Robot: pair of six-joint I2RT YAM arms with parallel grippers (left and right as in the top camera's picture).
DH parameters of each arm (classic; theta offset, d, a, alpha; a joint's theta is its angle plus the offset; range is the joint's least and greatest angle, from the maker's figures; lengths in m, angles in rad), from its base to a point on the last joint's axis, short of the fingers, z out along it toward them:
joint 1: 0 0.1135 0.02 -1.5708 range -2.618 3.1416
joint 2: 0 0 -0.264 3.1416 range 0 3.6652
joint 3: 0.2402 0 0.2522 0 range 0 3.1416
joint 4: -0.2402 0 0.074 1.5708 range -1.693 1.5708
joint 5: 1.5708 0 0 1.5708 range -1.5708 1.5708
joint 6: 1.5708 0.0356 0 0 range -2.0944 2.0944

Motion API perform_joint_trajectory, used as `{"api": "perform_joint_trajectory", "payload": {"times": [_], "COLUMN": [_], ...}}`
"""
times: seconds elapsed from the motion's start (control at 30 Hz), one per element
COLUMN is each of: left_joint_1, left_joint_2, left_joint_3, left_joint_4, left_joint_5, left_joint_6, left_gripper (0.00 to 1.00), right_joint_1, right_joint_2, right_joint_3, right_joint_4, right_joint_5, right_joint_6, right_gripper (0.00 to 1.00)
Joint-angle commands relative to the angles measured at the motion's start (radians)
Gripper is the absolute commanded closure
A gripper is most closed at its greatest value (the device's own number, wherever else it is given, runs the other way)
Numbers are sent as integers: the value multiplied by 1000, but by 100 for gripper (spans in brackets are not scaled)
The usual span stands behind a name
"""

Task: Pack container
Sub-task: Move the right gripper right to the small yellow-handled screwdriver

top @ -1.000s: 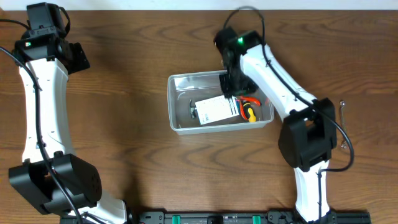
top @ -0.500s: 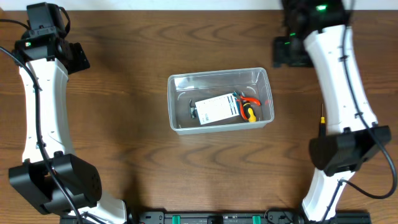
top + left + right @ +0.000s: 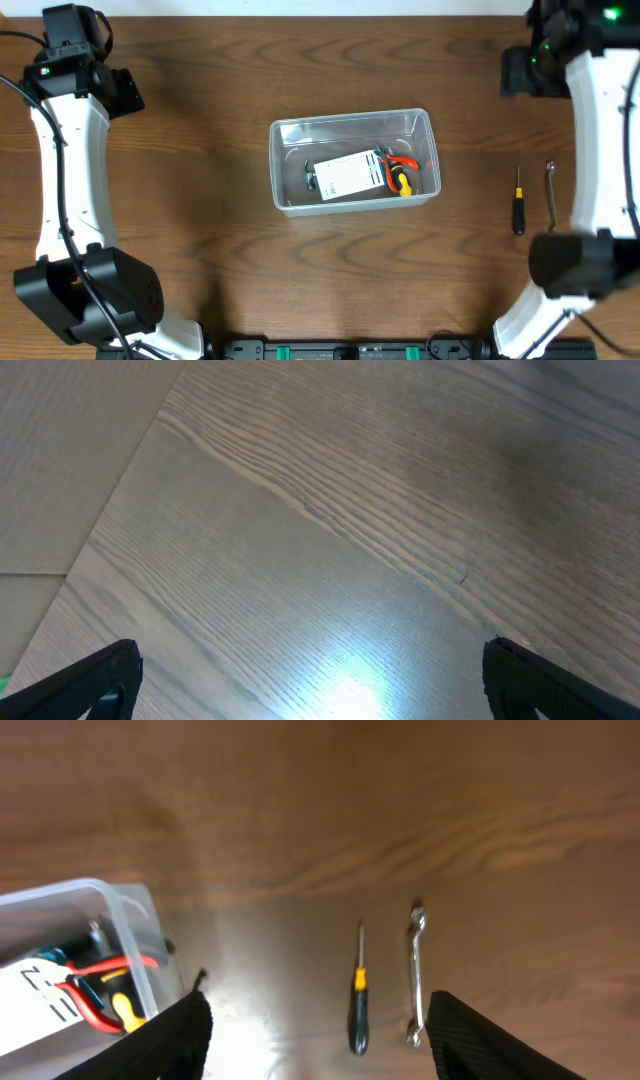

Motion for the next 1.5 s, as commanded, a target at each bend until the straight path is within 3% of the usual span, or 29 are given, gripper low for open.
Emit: {"api": "perform_joint_trajectory", "payload": {"times": [0.0, 0.3, 0.43, 0.73, 1.07, 1.47], "left_joint_1": [2, 2, 2, 2, 2, 2], "left_joint_2": [-21, -21, -21, -21, -21, -21], "left_joint_3": [24, 24, 24, 24, 24, 24], "left_joint_4": [-3, -3, -3, -3, -3, -3], "left_joint_5": [-5, -5, -5, -5, -5, -5], "left_joint_6": [-12, -12, -12, -12, -12, -12], "left_gripper": [2, 2, 2, 2, 2, 2], "right_joint_1": [-13, -133, -220, -274, -274, -274], "right_joint_2": [-108, -267, -247, -187, -168, -168], "right_joint_3": [-139, -727, -863, -941, -1069, -1213], "right_joint_4": [39, 299, 375, 451, 594, 746], "right_joint_5": [3, -56, -118, -118, -122, -126], "right_joint_6": [-41, -44, -46, -44, -85, -100], "right_gripper": [29, 21, 27, 32, 25, 23]}}
